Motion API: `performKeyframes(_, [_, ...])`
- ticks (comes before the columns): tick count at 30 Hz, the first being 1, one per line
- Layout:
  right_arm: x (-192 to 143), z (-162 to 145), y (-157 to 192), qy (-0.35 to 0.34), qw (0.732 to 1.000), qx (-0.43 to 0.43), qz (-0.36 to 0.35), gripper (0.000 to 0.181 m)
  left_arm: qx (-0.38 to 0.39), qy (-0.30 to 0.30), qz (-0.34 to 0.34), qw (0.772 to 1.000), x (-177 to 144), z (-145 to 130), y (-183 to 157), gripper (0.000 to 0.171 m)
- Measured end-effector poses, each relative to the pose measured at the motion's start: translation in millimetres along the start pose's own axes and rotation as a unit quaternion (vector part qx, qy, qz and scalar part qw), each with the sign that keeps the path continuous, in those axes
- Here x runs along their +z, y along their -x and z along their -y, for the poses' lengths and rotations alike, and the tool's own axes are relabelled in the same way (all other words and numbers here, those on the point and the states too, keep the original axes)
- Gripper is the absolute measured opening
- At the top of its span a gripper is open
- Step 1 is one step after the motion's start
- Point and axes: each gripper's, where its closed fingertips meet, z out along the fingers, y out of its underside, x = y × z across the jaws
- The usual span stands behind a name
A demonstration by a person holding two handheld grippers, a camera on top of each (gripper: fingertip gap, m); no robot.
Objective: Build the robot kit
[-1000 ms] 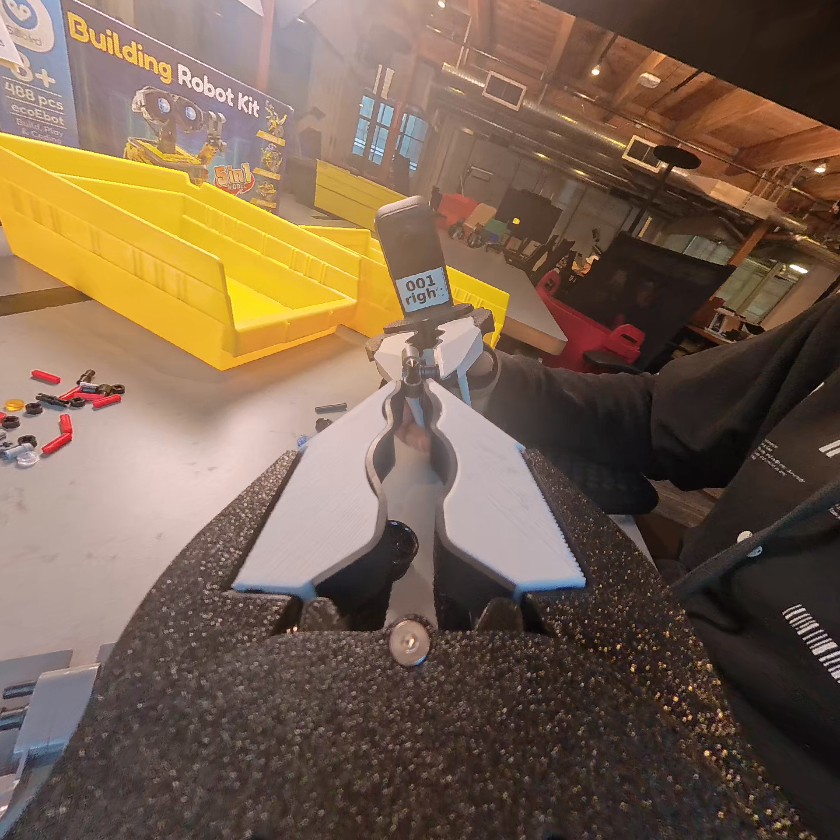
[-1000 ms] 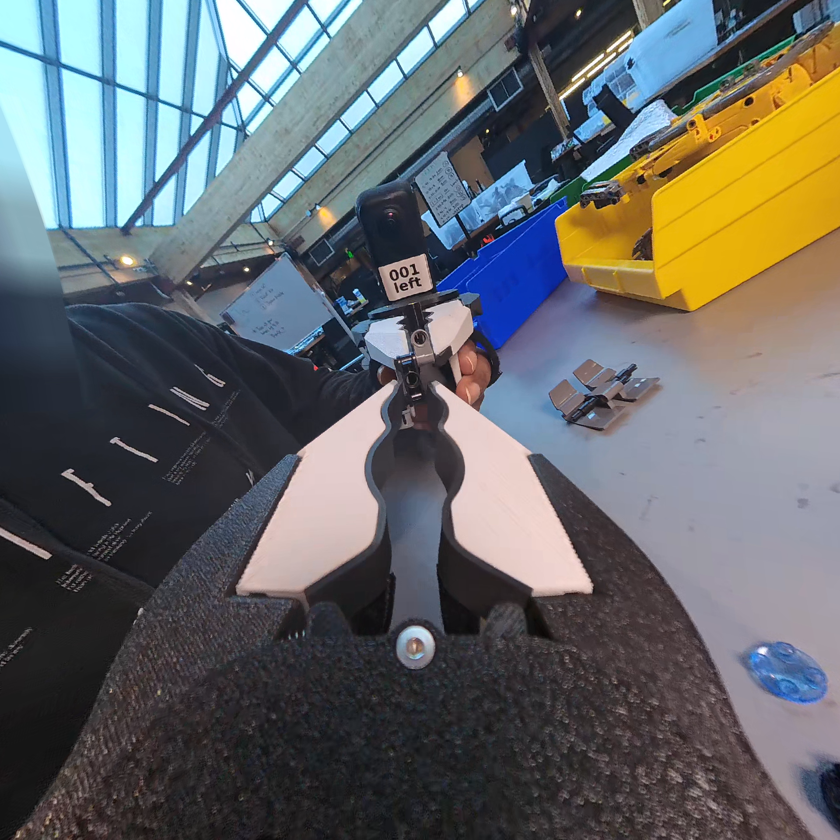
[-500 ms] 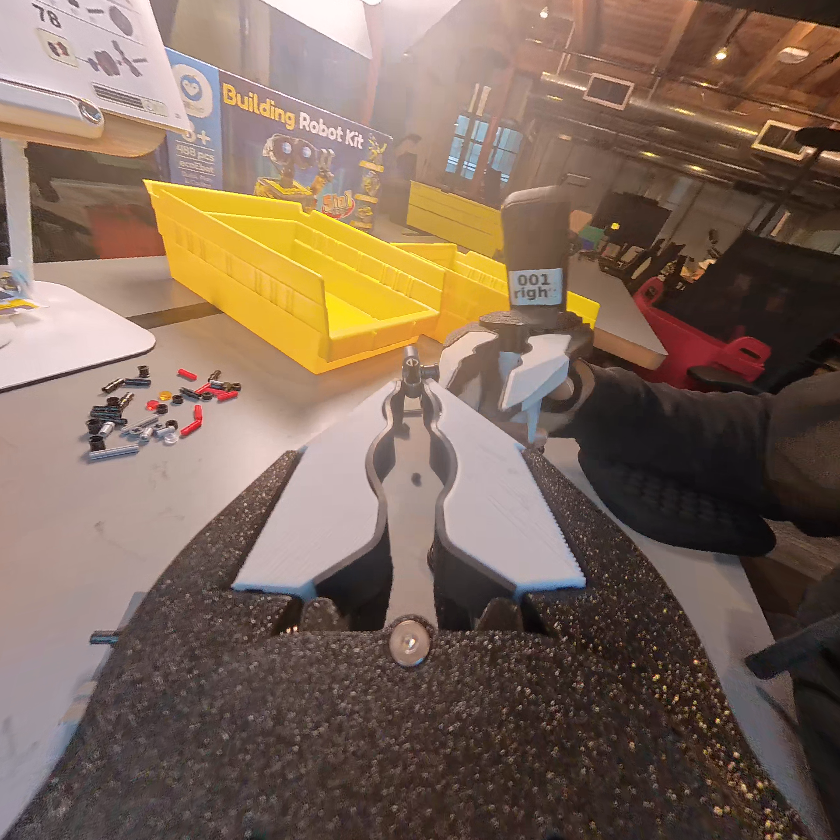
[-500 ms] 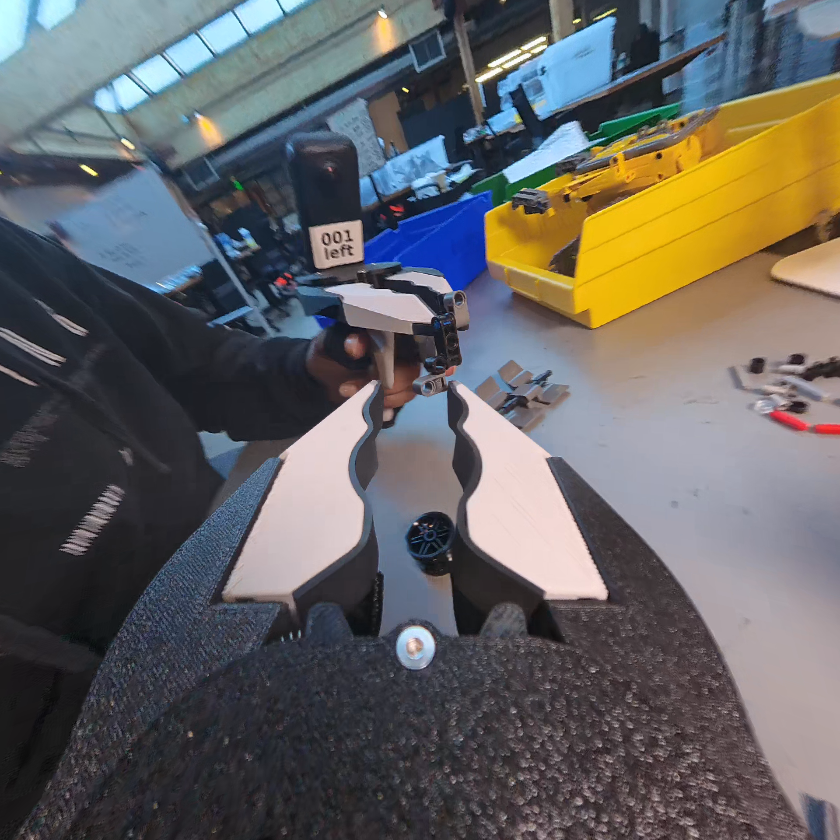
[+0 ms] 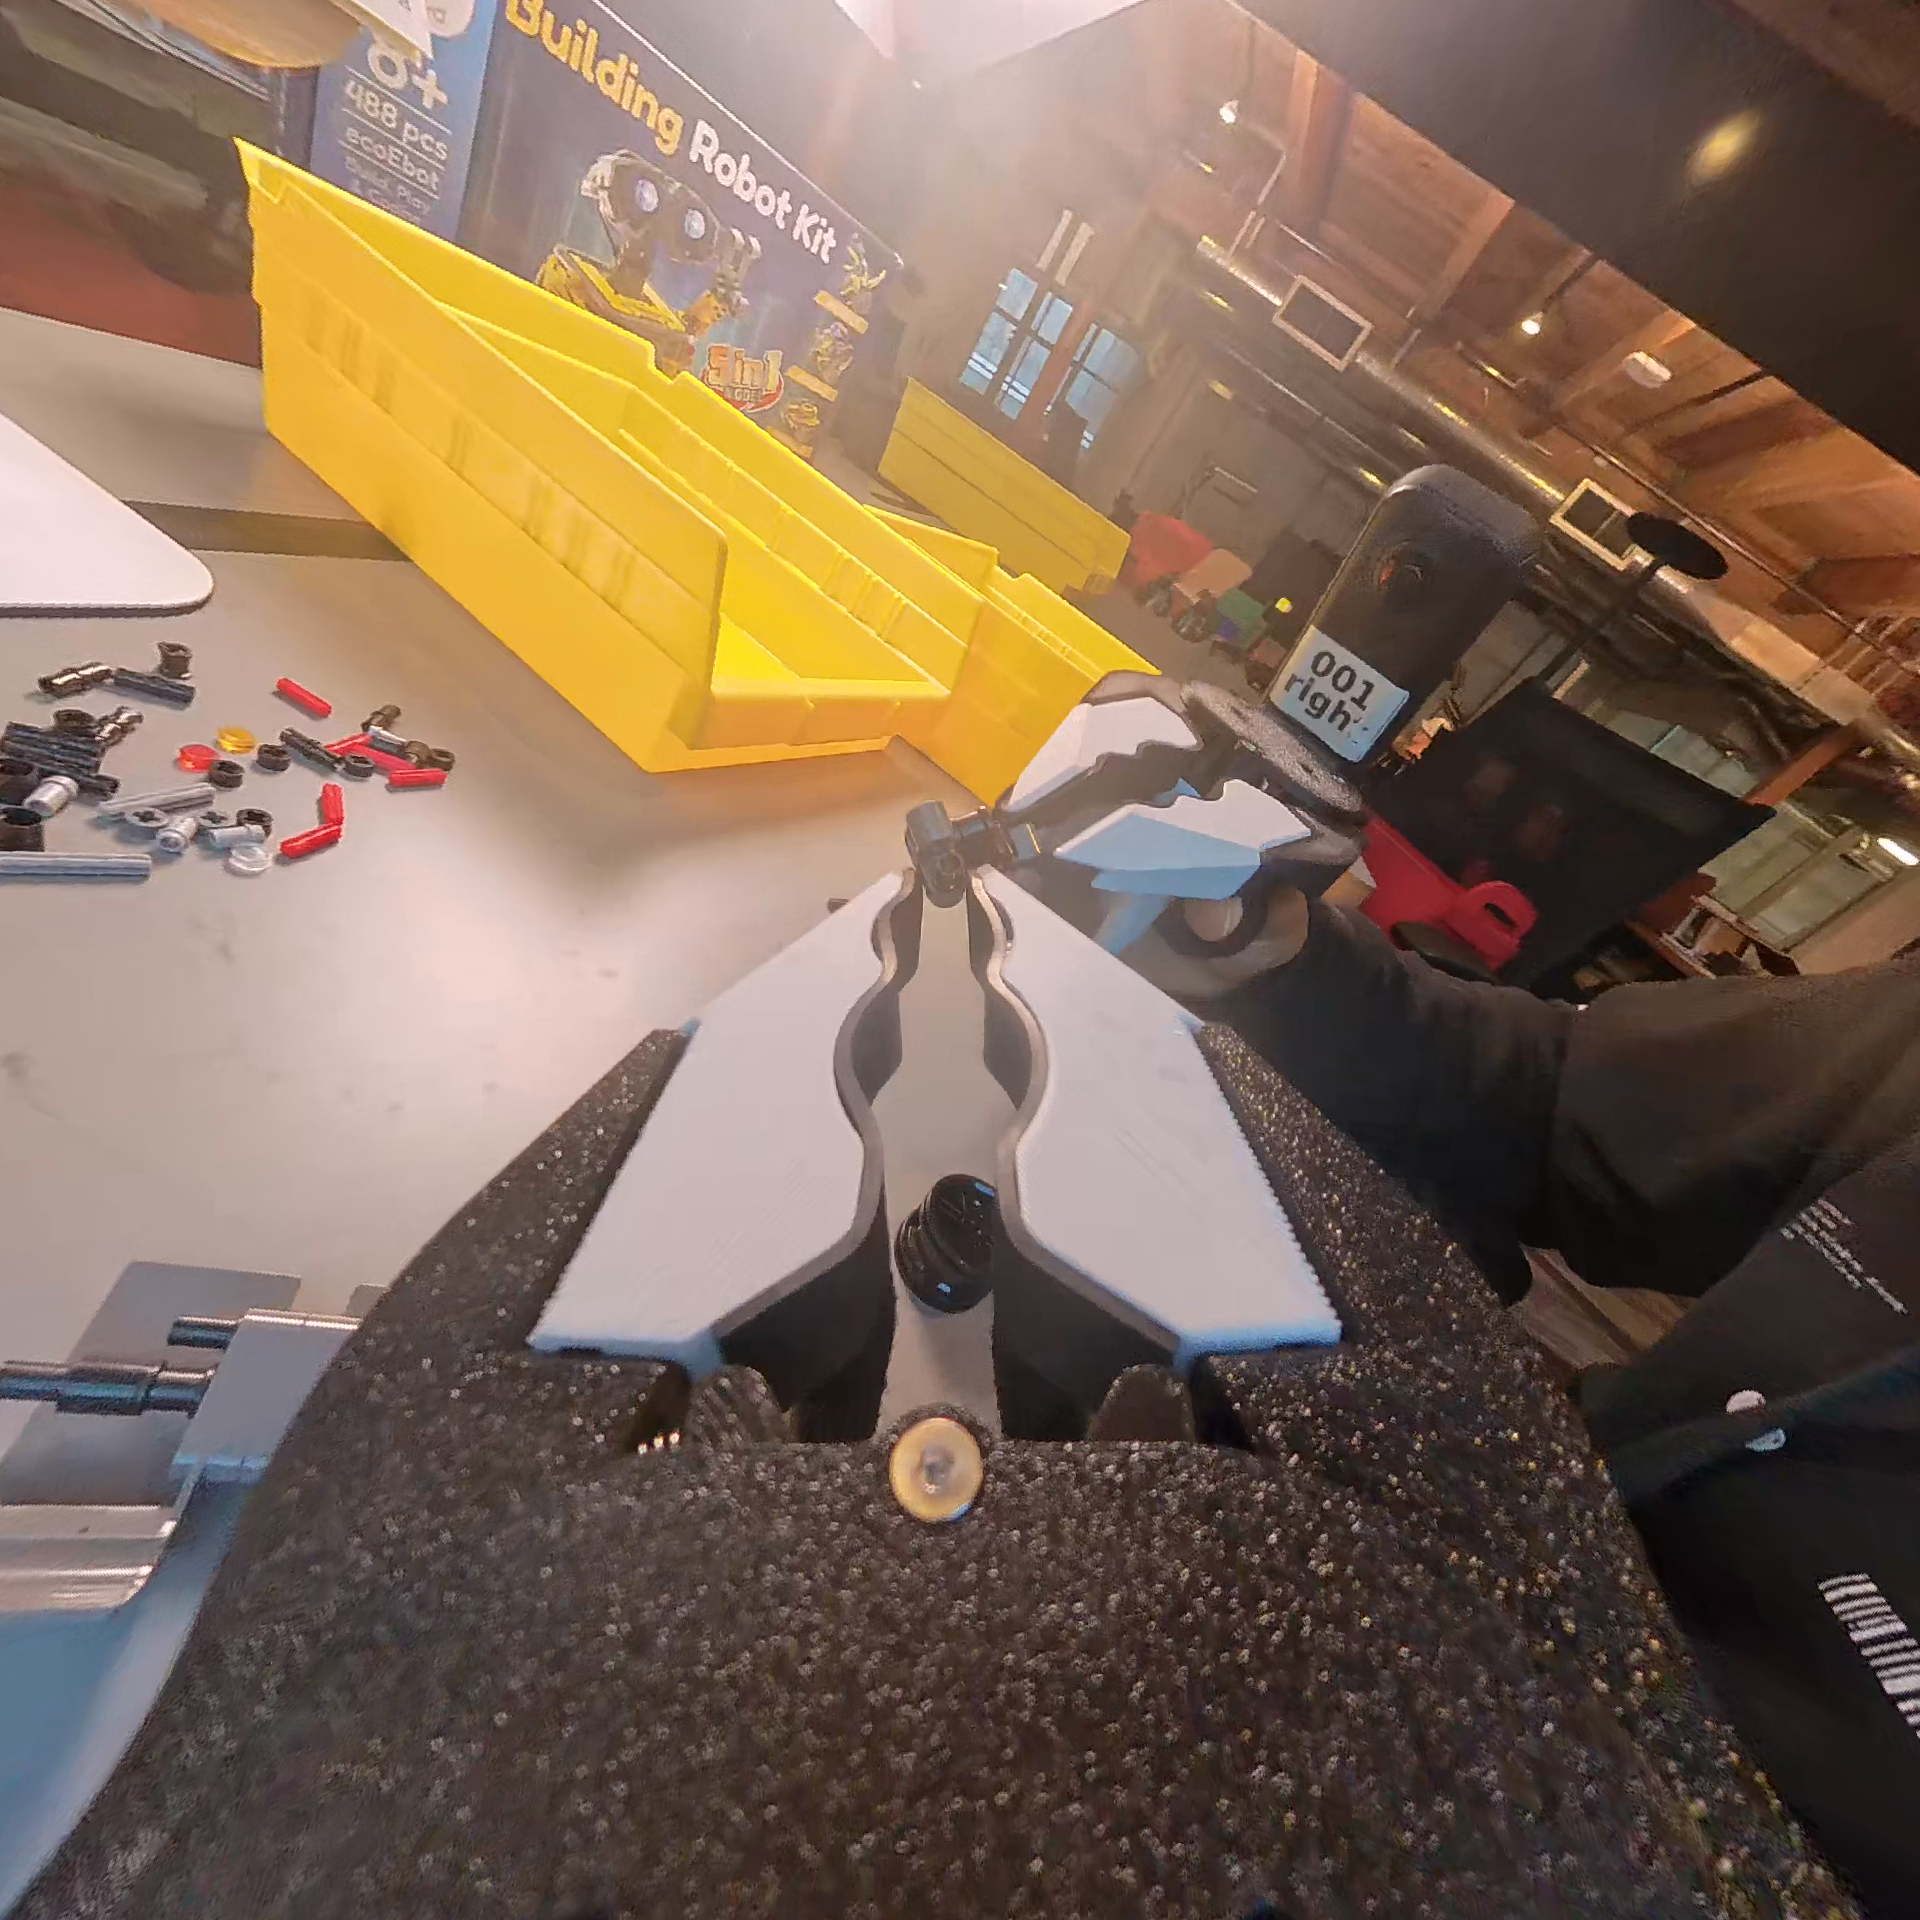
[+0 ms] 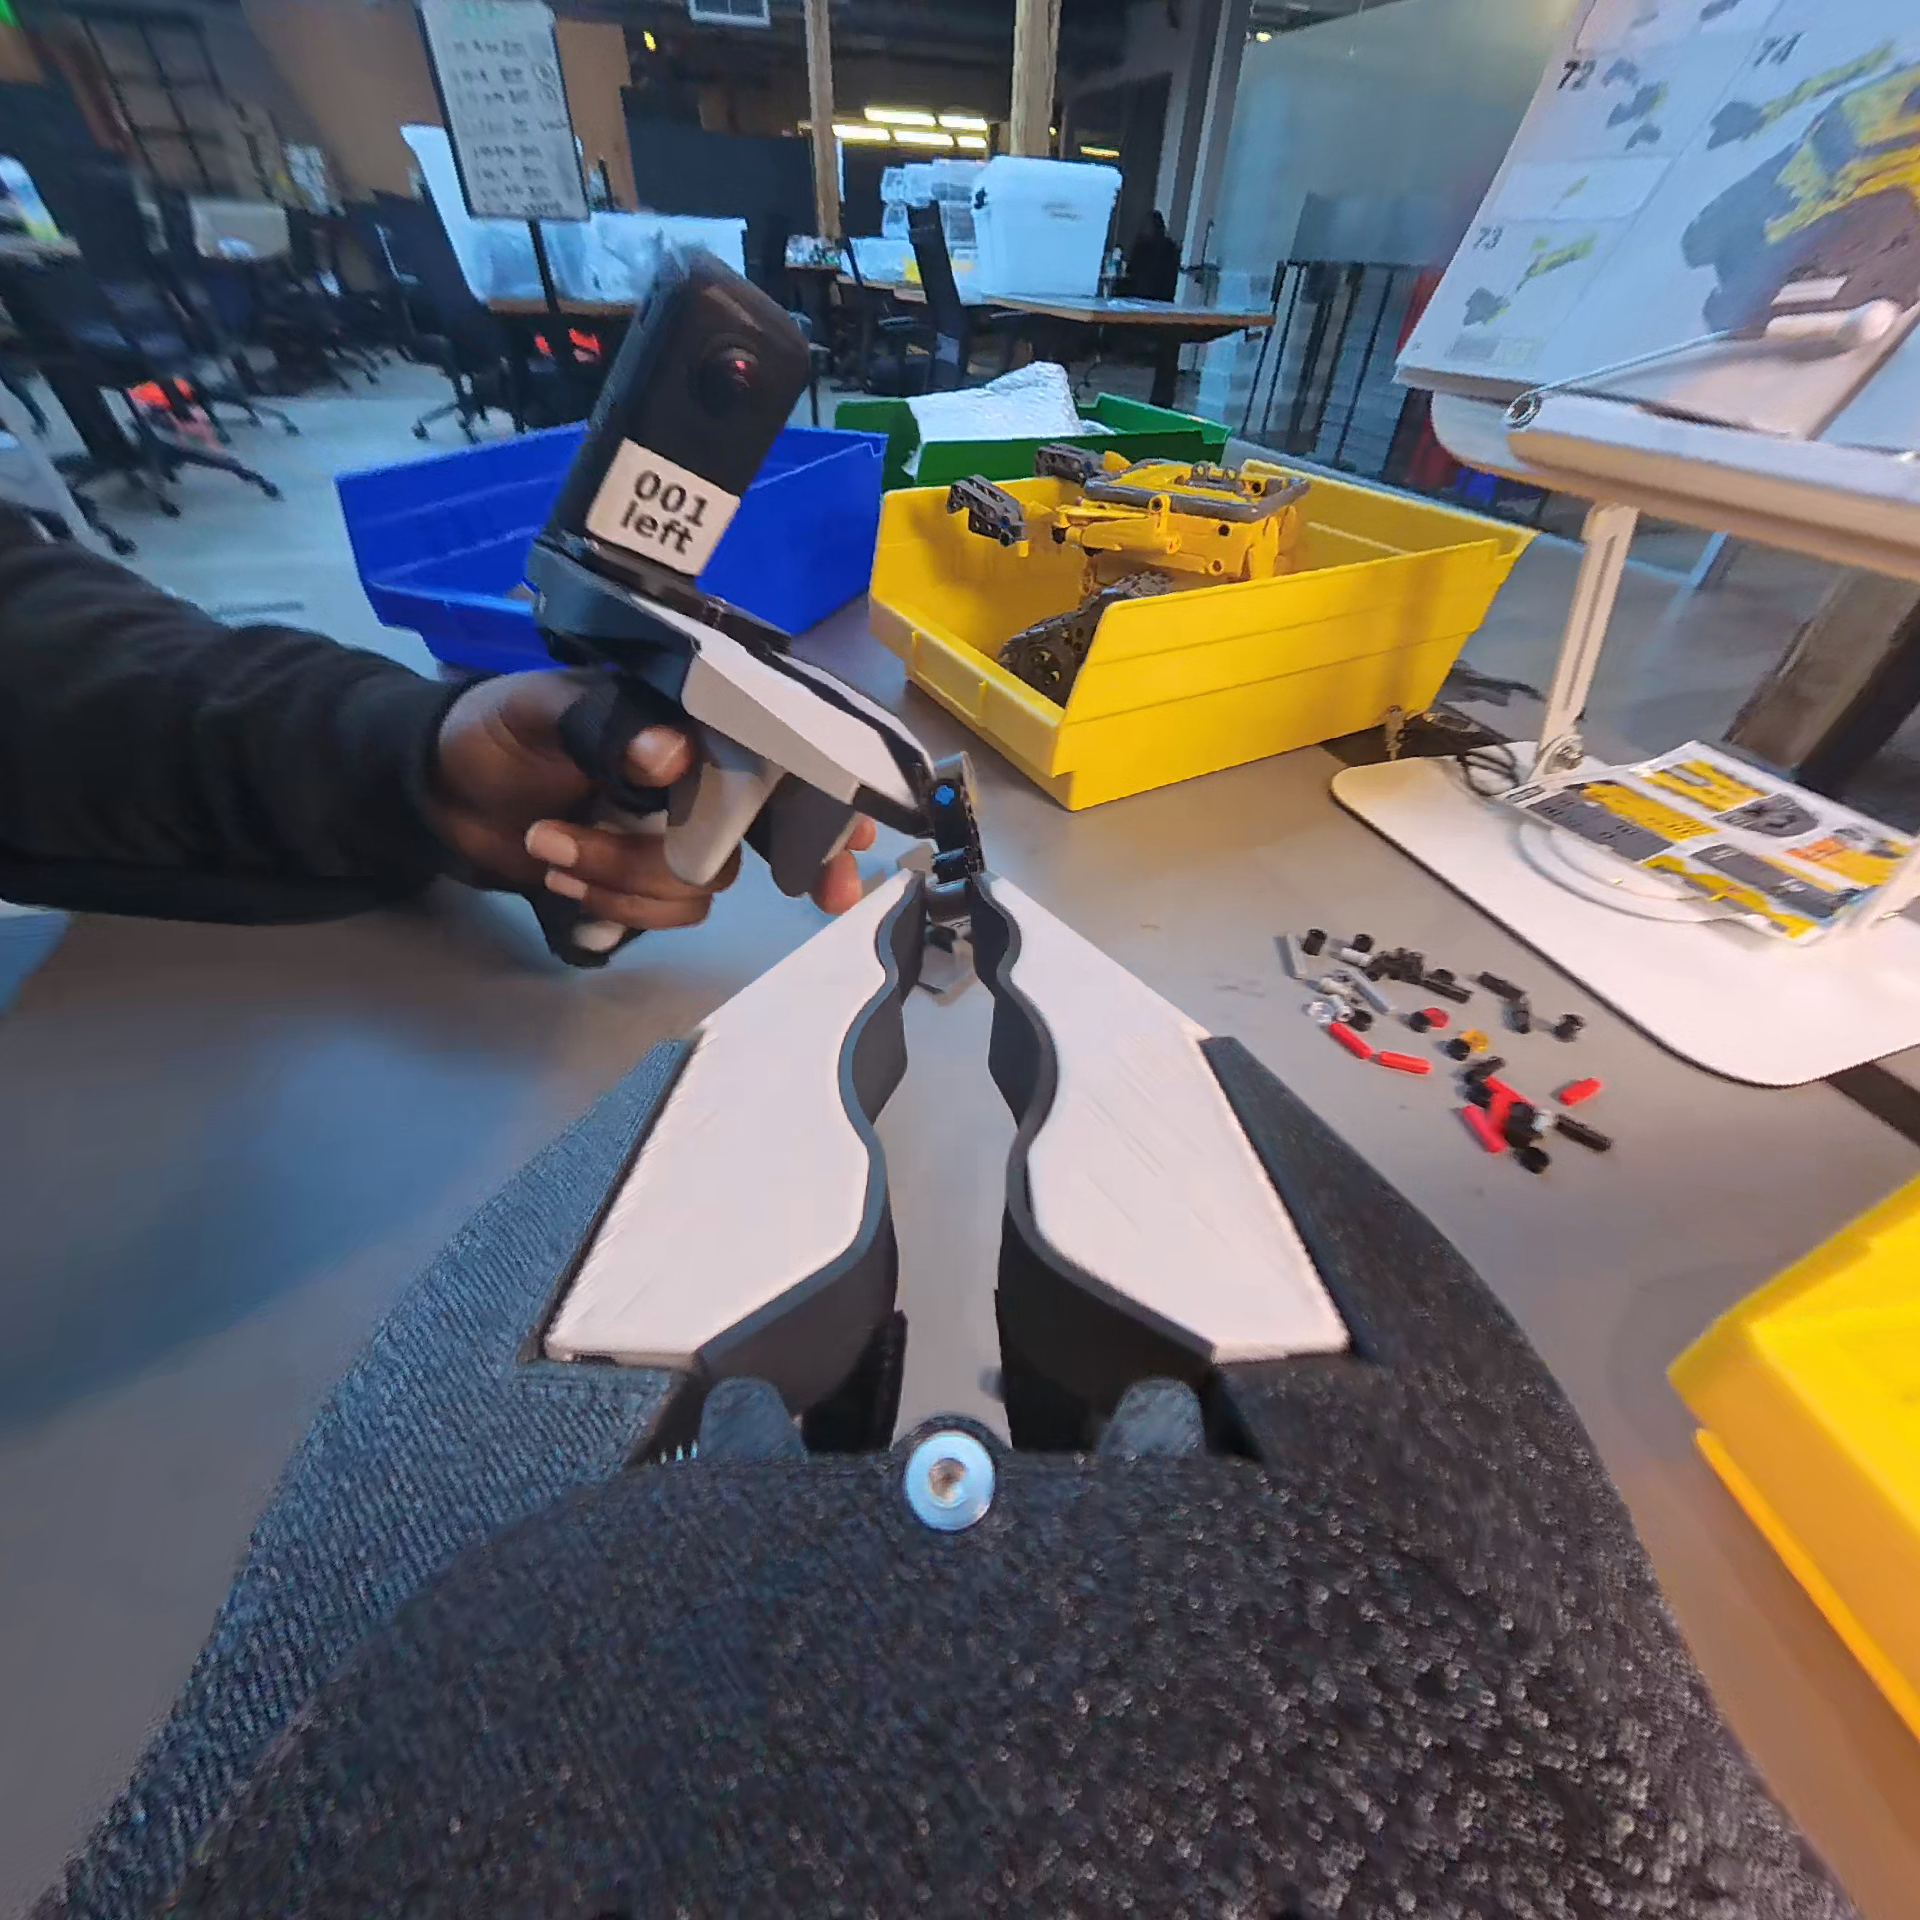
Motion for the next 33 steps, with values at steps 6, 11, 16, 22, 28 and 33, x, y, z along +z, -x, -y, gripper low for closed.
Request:
performKeyframes(6, [-8, 8, 1, -0.009, 0.998, -0.057, -0.008, 0.009, 0.029, 0.007, -0.013, 0.999, 3, -3, -9, 0.007])
performKeyframes(11, [-3, 14, -4, -0.031, 0.999, -0.001, -0.028, 0.017, 0.097, -0.048, 0.023, 0.994, -2, 14, -11, 0.007])
performKeyframes(16, [6, 23, 5, -0.076, 0.986, 0.147, 0.004, 0.021, 0.212, -0.100, 0.074, 0.969, -11, 34, -23, 0.006])
performKeyframes(22, [7, 39, 14, -0.128, 0.956, 0.258, 0.058, 0.015, 0.311, -0.109, 0.097, 0.939, -12, 36, -36, 0.006])
performKeyframes(28, [-10, 36, 16, -0.072, 0.984, 0.138, 0.086, 0.013, 0.364, -0.025, 0.051, 0.930, -3, 5, -39, 0.006])
performKeyframes(33, [-31, 7, 11, 0.067, 0.993, -0.059, 0.071, 0.013, 0.268, 0.093, -0.044, 0.958, -7, -27, -41, 0.027])
